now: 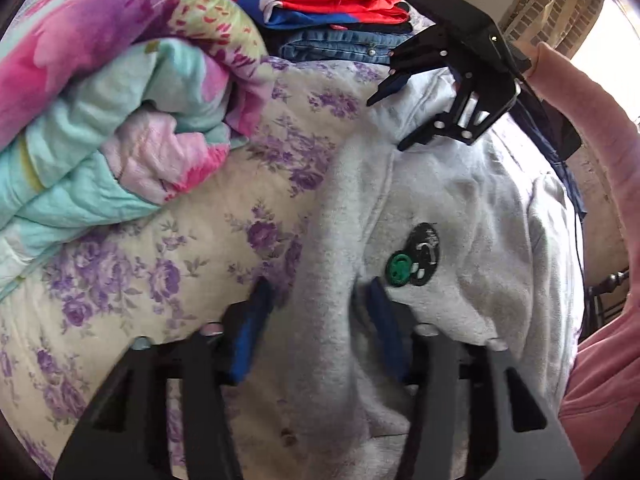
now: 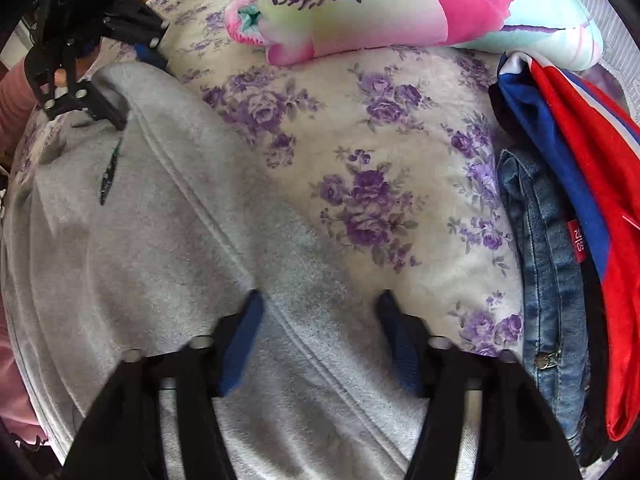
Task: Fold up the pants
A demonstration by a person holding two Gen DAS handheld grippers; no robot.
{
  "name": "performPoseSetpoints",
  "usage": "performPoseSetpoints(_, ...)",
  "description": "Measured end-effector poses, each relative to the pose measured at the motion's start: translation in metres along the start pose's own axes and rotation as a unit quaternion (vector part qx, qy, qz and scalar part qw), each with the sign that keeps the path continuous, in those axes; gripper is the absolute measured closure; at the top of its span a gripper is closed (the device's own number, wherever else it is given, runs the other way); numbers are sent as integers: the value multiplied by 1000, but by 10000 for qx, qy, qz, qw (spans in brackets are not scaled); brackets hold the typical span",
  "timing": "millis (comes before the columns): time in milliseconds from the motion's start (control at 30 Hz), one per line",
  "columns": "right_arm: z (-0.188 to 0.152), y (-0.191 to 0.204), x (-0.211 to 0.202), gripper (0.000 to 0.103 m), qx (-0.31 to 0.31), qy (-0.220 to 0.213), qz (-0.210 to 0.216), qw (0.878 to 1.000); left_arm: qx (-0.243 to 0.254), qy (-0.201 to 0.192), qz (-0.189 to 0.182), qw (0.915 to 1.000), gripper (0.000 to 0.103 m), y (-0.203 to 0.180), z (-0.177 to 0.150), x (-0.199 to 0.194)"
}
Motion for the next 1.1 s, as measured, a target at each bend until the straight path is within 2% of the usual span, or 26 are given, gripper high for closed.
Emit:
performPoseSetpoints(33, -1, 4, -3, 76, 10, -20, 10, 10000, 35, -7, -61, 10000, 80, -4, 0, -2)
performPoseSetpoints(67, -2, 8, -7, 89, 9, -28, -54, 10000, 91, -42, -2, 9999, 87, -8, 0, -3)
performPoseSetpoints(100, -4, 12, -13, 94, -10, -47, -178, 9998, 158, -77, 109, 9998, 90, -12, 1, -6)
performPoseSetpoints(233, -16, 49, -58, 96, -91, -407, -815, 9958, 391, -291, 604, 9970, 95, -34, 1, -31)
performPoseSetpoints(367, -42, 113, -126, 96, -267, -871, -1522, 9841, 877, -738, 949, 9889, 95, -85, -3, -79)
performPoseSetpoints(433, -63, 159, -155, 96, -370, -1080, -1847, 9762, 1212, -953, 1027, 9827, 95, -118, -15, -107)
performPoseSetpoints(467, -77, 168, -174, 96, -414, -1162, -1985, 9723, 1371, -1032, 1048, 9796, 95, -133, -22, -118)
performPoseSetpoints(567, -119, 218, -205, 96, -579, -1334, -2173, 9652, 1823, -1144, 1112, 9702, 95, -182, -56, -134)
performPoseSetpoints(667, -152, 269, -198, 96, -689, -1354, -2237, 9627, 2215, -990, 1129, 9635, 95, -223, -97, -128)
performPoseSetpoints(733, -172, 299, -180, 96, -687, -1330, -2170, 9646, 2441, -831, 1118, 9597, 95, -244, -124, -112)
performPoseSetpoints(867, -202, 342, -126, 96, -657, -1179, -2006, 9703, 2656, -415, 1332, 9539, 94, -258, -171, -68)
performPoseSetpoints(933, -213, 351, -97, 96, -455, -1137, -1883, 9744, 2553, -287, 1441, 9556, 93, -250, -185, -47)
performPoseSetpoints(1000, -221, 355, -71, 92, -278, -1113, -1944, 9742, 2317, -420, 1412, 9616, 92, -243, -190, -35)
performPoseSetpoints(1100, -223, 358, -75, 89, 131, -1315, -2119, 9683, 2089, -446, 1460, 9660, 88, -243, -189, -43)
Point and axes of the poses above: each gripper's, at about its wrist camera, not at the fingertips, and x roughly the way its jaws point, y to its left, z to its top, the point moved 6 cm from there along x, roughly the way its jaws point, and after that the axes turned 2 degrees about z, right-handed, at the moved point
